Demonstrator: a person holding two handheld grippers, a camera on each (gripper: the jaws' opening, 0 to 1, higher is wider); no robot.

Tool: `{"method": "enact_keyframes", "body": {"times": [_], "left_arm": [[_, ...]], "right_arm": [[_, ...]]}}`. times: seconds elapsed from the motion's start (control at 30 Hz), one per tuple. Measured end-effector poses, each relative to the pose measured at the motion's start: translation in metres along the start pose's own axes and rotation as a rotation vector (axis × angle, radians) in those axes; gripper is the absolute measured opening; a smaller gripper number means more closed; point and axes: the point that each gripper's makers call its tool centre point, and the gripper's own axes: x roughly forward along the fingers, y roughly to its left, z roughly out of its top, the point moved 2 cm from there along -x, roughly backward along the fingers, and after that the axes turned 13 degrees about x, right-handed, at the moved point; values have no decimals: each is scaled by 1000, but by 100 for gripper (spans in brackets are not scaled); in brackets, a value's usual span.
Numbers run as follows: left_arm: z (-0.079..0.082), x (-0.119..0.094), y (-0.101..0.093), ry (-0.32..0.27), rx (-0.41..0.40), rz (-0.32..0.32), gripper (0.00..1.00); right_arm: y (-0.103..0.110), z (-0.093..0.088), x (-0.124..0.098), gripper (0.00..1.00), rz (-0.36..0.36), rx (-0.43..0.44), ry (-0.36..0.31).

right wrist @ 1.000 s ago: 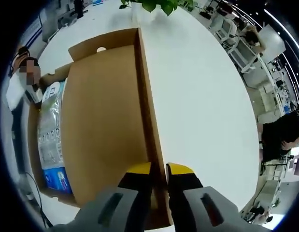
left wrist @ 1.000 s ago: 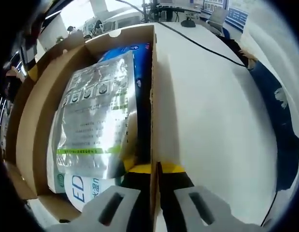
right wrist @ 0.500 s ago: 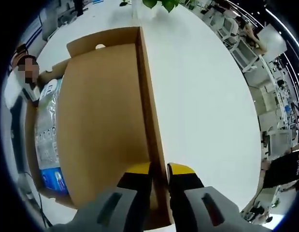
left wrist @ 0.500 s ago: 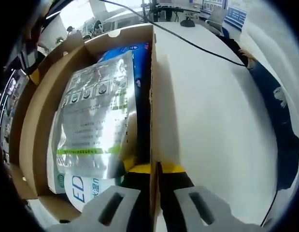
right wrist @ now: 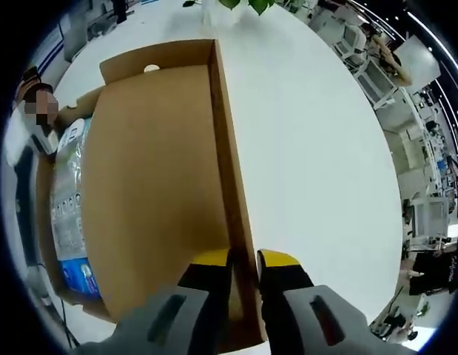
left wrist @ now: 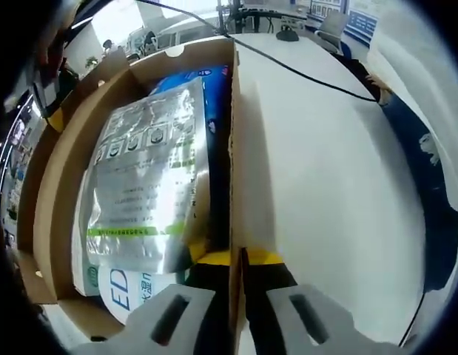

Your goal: Operate the shoe box by opening the lid, removing the specified soft item, and placing it in the target area until the item is outside and the box remains undamaged.

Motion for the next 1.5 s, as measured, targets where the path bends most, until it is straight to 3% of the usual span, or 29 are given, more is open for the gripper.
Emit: {"method": "enact_keyframes", "body": {"times": [0.23, 0.67, 0.93, 1.5], "left_arm": [[0, 0, 0, 0, 1, 4, 1], [-1, 0, 0, -3, 3, 10, 1], [-1, 0, 0, -4, 3, 10, 1], [-2, -1, 0, -10, 8, 7, 1]], "right_arm": [[8, 0, -8, 12, 4, 9, 25], [6, -3, 9, 13, 14, -4, 43], [22, -4, 2, 14, 20, -23, 55], [25, -4, 6, 14, 40, -35, 84]]}}
